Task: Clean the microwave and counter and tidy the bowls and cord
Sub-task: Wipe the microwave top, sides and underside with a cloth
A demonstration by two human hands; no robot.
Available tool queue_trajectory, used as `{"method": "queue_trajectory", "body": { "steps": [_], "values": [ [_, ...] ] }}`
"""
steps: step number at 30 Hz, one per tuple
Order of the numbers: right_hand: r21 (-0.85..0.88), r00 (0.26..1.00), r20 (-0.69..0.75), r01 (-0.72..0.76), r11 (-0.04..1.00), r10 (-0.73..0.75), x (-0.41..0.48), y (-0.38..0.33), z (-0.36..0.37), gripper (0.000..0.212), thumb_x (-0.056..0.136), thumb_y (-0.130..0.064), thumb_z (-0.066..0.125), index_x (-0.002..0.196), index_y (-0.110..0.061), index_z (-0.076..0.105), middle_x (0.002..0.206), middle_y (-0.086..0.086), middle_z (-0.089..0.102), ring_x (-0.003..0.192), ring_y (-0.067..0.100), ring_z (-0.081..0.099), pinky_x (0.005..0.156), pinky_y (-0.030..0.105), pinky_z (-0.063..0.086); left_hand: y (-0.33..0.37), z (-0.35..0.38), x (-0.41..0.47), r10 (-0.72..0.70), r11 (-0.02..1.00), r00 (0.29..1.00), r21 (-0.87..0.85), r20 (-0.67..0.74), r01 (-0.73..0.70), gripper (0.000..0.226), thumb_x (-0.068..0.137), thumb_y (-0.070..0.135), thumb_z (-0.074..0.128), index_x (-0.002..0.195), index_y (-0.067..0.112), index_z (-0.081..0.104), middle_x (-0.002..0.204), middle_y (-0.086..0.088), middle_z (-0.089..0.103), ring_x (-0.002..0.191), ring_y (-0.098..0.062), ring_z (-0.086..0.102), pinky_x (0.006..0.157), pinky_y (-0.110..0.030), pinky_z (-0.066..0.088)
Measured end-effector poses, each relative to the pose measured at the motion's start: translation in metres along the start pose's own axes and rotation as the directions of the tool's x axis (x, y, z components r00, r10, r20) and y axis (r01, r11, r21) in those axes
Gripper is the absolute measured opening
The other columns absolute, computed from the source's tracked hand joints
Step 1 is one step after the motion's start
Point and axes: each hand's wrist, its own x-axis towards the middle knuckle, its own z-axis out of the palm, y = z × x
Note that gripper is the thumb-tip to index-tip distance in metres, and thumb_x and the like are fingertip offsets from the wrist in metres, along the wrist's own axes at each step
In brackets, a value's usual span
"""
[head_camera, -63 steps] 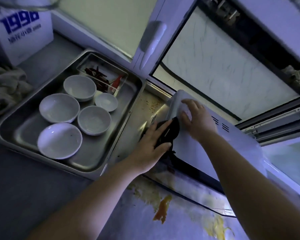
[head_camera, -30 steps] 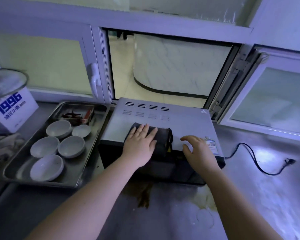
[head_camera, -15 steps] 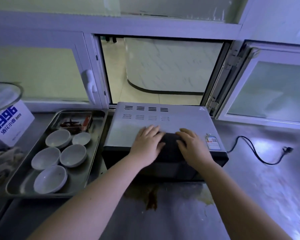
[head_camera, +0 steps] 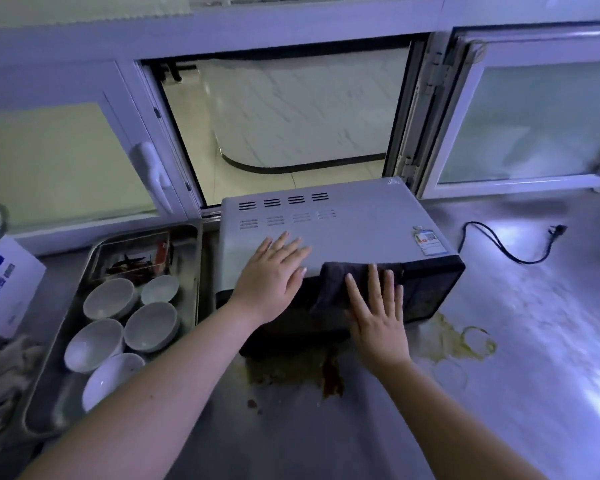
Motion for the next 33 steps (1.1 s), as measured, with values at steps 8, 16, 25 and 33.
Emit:
{"method": "queue_trajectory", "body": {
  "steps": [8,16,25,33],
  "values": [
    [0.640,0.856,0.020,-0.408,0.651,0.517,0.008,-0.090,0.032,0.066,0.097,-0.050,0.022,0.142,-0.030,-0.021,0.142,-0.006,-0.044,0.131,0.009,-0.046,0.108,0.024,-0.028,0.012,-0.002,0.077,0.328,0.937,0.902,0.027,0.281,-0.349,0.049,0.104,0.030,0.027,0.153,0.032,0.017,0.161,0.008,0.007,0.149,-0.015,-0.003,0.121,-0.038,-0.001],
    [0.921,0.659,0.203,-0.379,0.087,0.724,0.011,-0.107,0.053,0.066,0.099,-0.041,0.029,0.138,-0.043,-0.023,0.142,-0.018,-0.044,0.132,0.002,-0.040,0.104,0.017,-0.023,0.040,0.023,0.112,0.453,0.886,0.806,-0.087,0.380,-0.456,0.053,0.099,0.040,0.018,0.151,0.034,0.014,0.157,0.014,0.003,0.147,-0.011,-0.005,0.121,-0.038,-0.002],
    [0.937,0.607,0.054,-0.305,0.170,0.793,0.026,-0.094,0.073,0.069,0.088,-0.062,0.021,0.133,-0.059,-0.030,0.147,-0.022,-0.041,0.136,0.014,-0.042,0.105,0.025,-0.029,0.035,0.060,0.115,0.485,0.873,0.784,-0.265,0.386,-0.409,0.051,0.100,0.044,0.022,0.149,0.045,0.012,0.161,0.004,0.010,0.149,-0.015,-0.003,0.119,-0.053,0.007],
    [0.929,0.358,-0.192,-0.234,0.287,0.914,0.051,0.015,0.067,0.066,0.091,-0.051,0.031,0.146,-0.040,-0.002,0.160,-0.002,-0.015,0.146,0.026,-0.020,0.115,0.050,-0.012,0.037,0.061,0.114,0.487,0.870,0.784,-0.289,0.383,-0.400,0.052,0.099,0.045,0.023,0.150,0.039,0.021,0.161,0.011,0.011,0.148,-0.008,0.001,0.120,-0.049,0.003]
  ]
}}
